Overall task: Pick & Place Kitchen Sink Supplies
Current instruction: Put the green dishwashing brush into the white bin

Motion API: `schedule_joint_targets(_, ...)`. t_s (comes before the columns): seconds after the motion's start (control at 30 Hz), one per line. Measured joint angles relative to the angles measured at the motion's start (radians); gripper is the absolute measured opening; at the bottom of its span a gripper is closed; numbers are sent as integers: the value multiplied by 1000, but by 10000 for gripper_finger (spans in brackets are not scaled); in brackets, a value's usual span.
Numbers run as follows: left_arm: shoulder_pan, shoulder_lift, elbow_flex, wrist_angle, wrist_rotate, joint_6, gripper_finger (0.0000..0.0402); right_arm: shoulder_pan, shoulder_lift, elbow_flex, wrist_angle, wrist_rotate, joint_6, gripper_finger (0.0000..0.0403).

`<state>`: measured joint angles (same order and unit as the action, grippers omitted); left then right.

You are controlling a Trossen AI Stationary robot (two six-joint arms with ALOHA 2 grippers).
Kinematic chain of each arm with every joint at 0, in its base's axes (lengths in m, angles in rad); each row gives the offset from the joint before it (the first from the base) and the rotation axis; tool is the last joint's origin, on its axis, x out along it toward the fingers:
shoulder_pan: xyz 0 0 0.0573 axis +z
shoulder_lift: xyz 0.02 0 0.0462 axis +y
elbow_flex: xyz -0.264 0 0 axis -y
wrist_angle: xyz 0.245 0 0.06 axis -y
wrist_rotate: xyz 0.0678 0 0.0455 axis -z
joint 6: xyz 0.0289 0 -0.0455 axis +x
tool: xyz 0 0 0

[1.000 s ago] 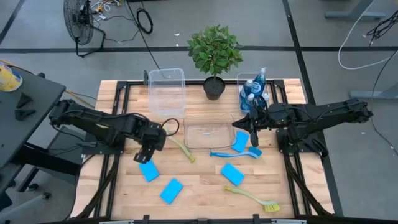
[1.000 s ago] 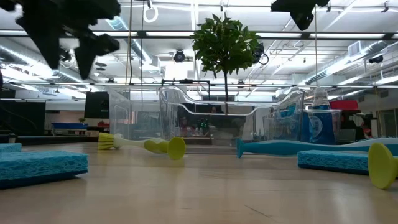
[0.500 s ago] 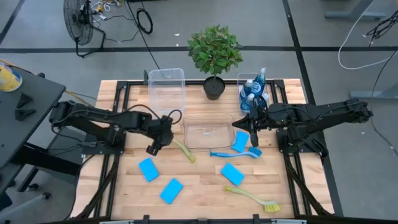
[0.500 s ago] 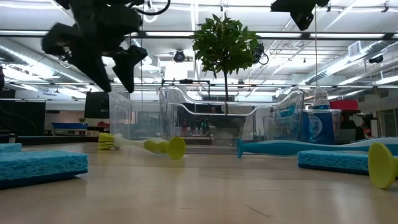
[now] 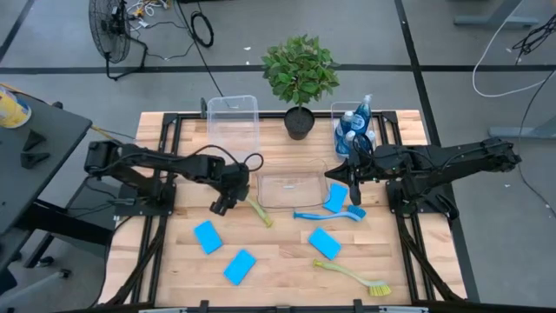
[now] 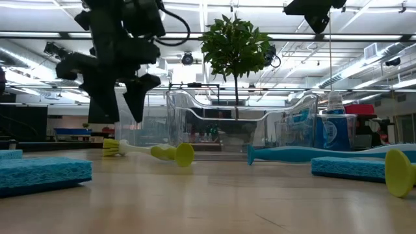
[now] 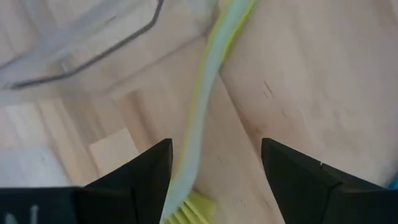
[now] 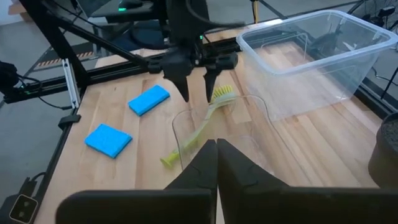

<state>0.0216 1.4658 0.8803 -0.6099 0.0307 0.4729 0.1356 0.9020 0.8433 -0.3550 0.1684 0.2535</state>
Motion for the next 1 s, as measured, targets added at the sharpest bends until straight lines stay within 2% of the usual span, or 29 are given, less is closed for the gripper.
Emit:
schedule_joint_targets(0.47,4,152,0,27,-9,6,252,0,0,0,-8,0,1,4)
schedule_joint_targets(0.73,16,191,1,48,-14,-15,248,0,0,0,-11,0,3,4)
schedule_joint_targets(0.87,16,198,1,41,-36,-16,224,0,0,0,-19,0,4,4)
schedule_joint_targets(1.0,16,198,1,42,-38,-16,180,0,0,0,-22,0,1,4)
